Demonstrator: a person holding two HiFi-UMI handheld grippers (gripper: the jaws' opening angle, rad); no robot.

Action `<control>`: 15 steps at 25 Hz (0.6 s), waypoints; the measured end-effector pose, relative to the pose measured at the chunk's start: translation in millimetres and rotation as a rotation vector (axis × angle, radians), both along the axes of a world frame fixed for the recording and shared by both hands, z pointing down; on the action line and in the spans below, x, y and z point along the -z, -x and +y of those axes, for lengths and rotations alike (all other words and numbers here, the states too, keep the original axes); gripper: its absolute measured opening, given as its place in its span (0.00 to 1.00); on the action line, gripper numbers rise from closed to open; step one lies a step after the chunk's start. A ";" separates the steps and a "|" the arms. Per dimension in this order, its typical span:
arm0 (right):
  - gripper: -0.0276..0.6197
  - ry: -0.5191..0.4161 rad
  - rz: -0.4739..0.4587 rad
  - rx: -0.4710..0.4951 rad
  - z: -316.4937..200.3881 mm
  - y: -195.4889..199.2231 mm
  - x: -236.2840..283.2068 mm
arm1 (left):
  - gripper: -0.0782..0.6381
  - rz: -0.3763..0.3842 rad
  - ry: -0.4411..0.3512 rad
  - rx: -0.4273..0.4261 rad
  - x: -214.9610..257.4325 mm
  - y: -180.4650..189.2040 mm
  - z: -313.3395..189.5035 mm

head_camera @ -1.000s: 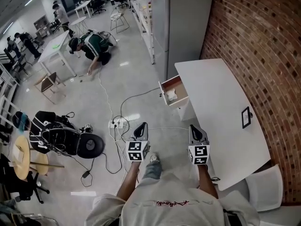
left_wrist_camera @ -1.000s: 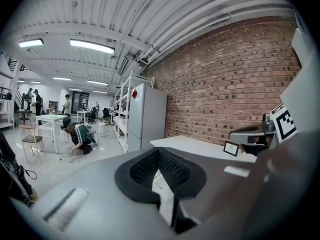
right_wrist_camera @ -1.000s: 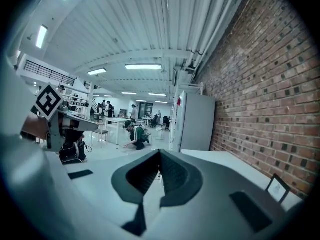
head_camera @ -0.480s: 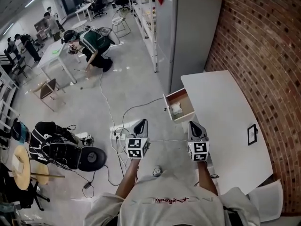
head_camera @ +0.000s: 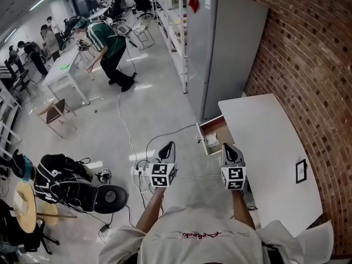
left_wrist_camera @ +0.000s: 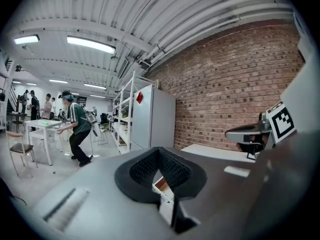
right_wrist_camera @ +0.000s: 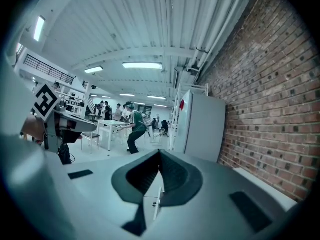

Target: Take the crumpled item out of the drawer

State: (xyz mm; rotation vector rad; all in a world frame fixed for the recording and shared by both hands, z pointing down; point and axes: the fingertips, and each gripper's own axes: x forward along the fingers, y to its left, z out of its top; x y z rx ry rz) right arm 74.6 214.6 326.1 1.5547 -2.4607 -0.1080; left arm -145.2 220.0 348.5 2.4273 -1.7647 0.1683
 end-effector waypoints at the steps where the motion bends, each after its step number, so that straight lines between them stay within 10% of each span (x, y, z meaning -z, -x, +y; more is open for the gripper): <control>1: 0.06 0.001 0.002 -0.001 -2.7 2.9 -1.3 | 0.12 0.001 0.003 -0.002 -2.0 2.6 -3.3; 15: 0.06 0.078 0.020 -0.029 -1.2 4.0 -31.1 | 0.12 0.019 0.058 -0.036 -27.3 2.4 -13.3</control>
